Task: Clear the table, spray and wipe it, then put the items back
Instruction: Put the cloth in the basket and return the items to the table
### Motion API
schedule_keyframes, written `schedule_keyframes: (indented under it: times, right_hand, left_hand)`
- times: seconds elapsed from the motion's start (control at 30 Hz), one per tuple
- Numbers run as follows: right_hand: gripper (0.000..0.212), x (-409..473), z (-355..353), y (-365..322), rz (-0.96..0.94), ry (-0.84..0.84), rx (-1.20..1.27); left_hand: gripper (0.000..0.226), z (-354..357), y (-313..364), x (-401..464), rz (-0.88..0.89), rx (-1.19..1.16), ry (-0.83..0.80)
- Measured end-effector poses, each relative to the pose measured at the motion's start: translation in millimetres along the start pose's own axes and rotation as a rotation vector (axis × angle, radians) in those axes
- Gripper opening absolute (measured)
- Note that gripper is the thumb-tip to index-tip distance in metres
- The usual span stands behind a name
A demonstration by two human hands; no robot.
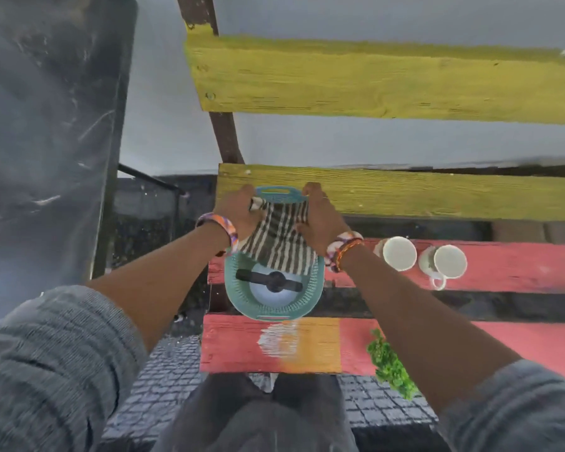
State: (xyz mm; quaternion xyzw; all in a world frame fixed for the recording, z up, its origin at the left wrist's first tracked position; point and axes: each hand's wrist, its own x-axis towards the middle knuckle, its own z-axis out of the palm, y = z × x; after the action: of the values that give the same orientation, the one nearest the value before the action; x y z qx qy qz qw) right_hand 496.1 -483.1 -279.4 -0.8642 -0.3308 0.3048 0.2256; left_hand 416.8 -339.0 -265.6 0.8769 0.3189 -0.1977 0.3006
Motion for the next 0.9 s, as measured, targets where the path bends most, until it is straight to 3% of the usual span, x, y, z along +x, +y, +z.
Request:
schedule_keyframes:
  times: [0.13, 0.23, 0.37, 0.47, 0.57, 0.7, 0.8, 0.9]
  right_hand:
    - [0.064, 1.5, 5.7, -7.8, 0.011, -0.059, -0.321]
    - [0.049, -0.7, 11.1, -9.8, -0.028, -0.110, -0.455]
    - [0.025, -5.6, 21.6, -8.2, -0.143, -0.379, -0.626]
    - [0.023, -8.8, 26.4, -5.4, -0.203, -0.499, -0.747]
    - [0.030, -9.9, 16.9, -5.0, -0.232, -0.395, -0.603]
    - [0.039, -23.5, -25.7, 10.4, -0.136, -0.178, -0.265]
    - [0.039, -40.3, -57.2, 51.1, 0.075, 0.072, -0.070]
    - [0.050, -56.0, -75.1, 109.9, 0.380, 0.164, -0.190]
  left_hand:
    - [0.044, 2.0, -5.1, 3.5, 0.104, 0.149, 0.002]
    - [0.035, 10.1, -6.5, 9.3, 0.178, 0.243, -0.041]
    - [0.030, 32.3, -4.4, 15.4, 0.145, 0.240, -0.337]
    - [0.034, 42.3, -2.7, 23.6, 0.133, 0.363, -0.495]
    - [0.028, 37.7, 13.1, 24.1, 0.115, 0.413, -0.473]
    - [0.020, 17.4, 55.6, 25.0, 0.269, 0.441, -0.271]
    - [0.032, 21.1, 97.4, 28.6, 0.384, 0.316, -0.179]
    - [0.037, 49.4, 143.1, 24.2, 0.457, 0.275, -0.202]
